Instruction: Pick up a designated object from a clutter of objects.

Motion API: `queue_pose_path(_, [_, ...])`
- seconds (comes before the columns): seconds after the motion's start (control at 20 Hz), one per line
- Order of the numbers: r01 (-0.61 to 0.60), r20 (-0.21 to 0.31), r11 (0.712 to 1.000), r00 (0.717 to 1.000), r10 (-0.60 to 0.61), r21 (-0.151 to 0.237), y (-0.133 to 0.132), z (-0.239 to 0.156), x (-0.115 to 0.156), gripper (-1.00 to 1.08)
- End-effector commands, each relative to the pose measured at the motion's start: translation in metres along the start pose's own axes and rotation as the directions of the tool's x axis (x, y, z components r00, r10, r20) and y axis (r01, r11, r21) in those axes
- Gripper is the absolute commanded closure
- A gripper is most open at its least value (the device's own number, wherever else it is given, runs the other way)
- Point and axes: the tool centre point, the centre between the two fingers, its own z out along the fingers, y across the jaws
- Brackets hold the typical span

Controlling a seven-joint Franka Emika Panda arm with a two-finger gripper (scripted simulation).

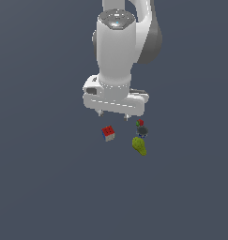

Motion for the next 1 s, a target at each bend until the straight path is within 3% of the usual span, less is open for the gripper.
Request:
queue_pose_path(0.0, [-0.068, 0.003, 0.998, 0.998, 0.068, 0.004, 0.002, 0.015, -0.002, -0.92])
queue_pose_path(0.45, [-0.324, 0.014, 0.946, 0.946, 0.324, 0.013, 0.009, 0.068, -0.014, -0.92])
queue_pose_path(0.7, [-0.459, 0.02, 0.888, 0.888, 0.459, 0.014, 0.015, 0.095, -0.023, -0.92])
queue_pose_path(0.95, [-0.585, 0.024, 0.811, 0.811, 0.585, 0.011, 0.021, 0.122, -0.033, -0.92])
